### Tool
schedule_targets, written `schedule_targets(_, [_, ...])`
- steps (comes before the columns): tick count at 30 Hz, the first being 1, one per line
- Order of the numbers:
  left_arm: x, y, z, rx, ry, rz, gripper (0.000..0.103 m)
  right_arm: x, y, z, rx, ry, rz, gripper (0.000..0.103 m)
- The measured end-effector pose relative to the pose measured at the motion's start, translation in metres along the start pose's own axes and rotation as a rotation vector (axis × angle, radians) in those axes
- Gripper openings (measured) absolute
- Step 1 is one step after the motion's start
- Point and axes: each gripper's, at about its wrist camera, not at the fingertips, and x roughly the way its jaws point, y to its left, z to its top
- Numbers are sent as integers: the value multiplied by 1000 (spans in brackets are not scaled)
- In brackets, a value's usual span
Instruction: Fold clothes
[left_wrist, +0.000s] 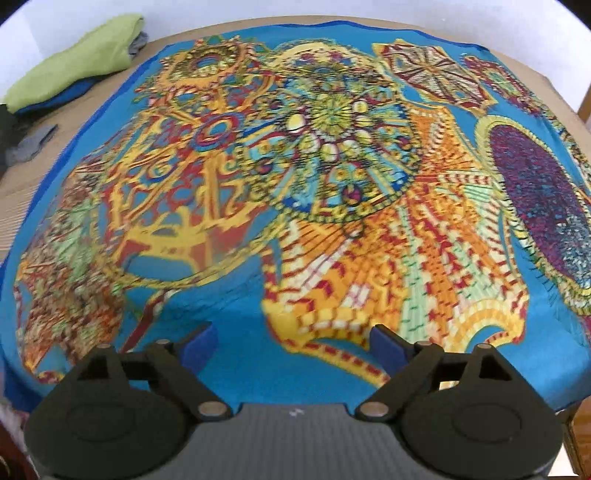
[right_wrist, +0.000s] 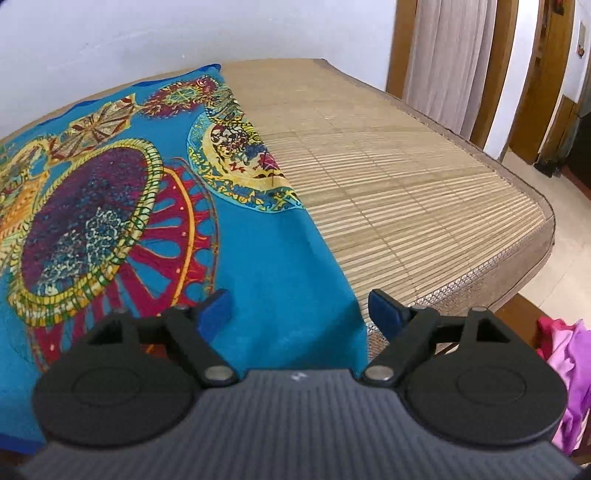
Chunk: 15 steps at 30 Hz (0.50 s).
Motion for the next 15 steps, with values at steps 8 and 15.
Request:
schedule_targets(8, [-9, 75, -31, -131, -20, 83, 91, -9, 40, 8, -115, -33, 104, 83])
schedule_targets(15, [-12, 180, -63, -359, -54, 107, 90, -23, 155, 10, -324, -28, 337, 83])
